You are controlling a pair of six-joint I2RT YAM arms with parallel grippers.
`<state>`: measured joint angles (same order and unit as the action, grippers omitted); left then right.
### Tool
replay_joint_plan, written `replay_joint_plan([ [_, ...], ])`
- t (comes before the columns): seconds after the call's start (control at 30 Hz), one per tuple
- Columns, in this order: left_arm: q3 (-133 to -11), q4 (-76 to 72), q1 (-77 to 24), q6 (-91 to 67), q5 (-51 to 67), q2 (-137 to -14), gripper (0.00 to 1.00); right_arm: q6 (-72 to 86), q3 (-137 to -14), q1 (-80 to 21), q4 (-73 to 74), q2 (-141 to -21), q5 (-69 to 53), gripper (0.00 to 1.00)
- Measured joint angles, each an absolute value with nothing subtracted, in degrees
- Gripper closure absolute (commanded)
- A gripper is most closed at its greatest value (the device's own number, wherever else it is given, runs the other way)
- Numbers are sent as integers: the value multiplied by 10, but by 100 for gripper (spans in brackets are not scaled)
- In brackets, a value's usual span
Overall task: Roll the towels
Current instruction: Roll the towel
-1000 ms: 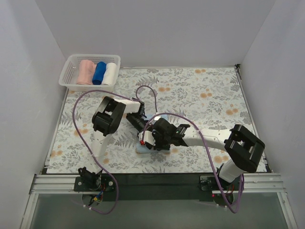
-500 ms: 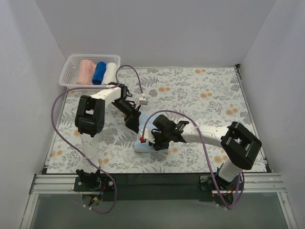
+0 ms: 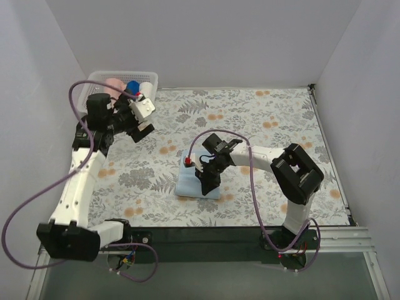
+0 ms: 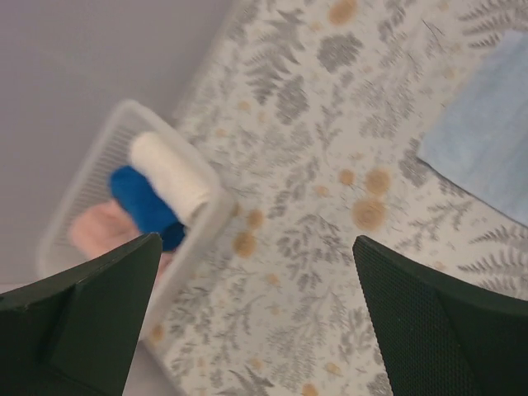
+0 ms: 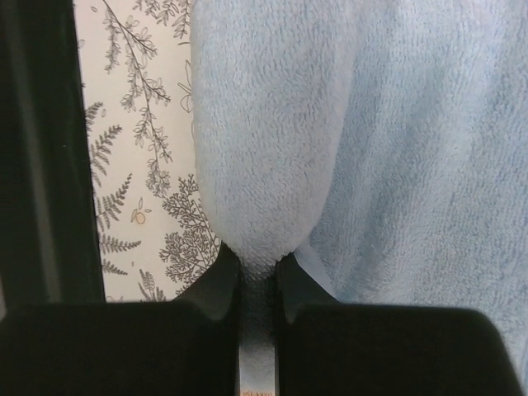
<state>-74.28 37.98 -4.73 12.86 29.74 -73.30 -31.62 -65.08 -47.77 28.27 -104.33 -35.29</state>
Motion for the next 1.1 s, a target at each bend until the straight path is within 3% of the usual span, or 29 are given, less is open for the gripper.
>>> replay_joint_plan([
  [0.1, -707, 330, -53, 125, 284, -632, 2, -316, -679, -455, 313, -1077, -406, 99],
  [0.3, -659, 354, -94, 195, 287, -583, 2, -318, -740, -412, 383, -1161, -516, 99],
  [0.57, -435, 410, -293, 241, 215, -521, 2, -322, -799, -377, 475, -1254, -623, 99],
  [0.7, -388, 369, -391, 226, 169, -532, 11, -322, -823, -368, 520, -1295, -660, 99],
  [0.73, -380, 355, -419, 224, 158, -541, 19, -322, -828, -366, 530, -1304, -667, 99],
  [0.83, -370, 315, -496, 218, 130, -583, 28, -322, -839, -362, 557, -1325, -686, 99],
  [1.1, -346, 213, -576, 212, 84, -677, 30, -323, -854, -356, 590, -1348, -698, 99],
])
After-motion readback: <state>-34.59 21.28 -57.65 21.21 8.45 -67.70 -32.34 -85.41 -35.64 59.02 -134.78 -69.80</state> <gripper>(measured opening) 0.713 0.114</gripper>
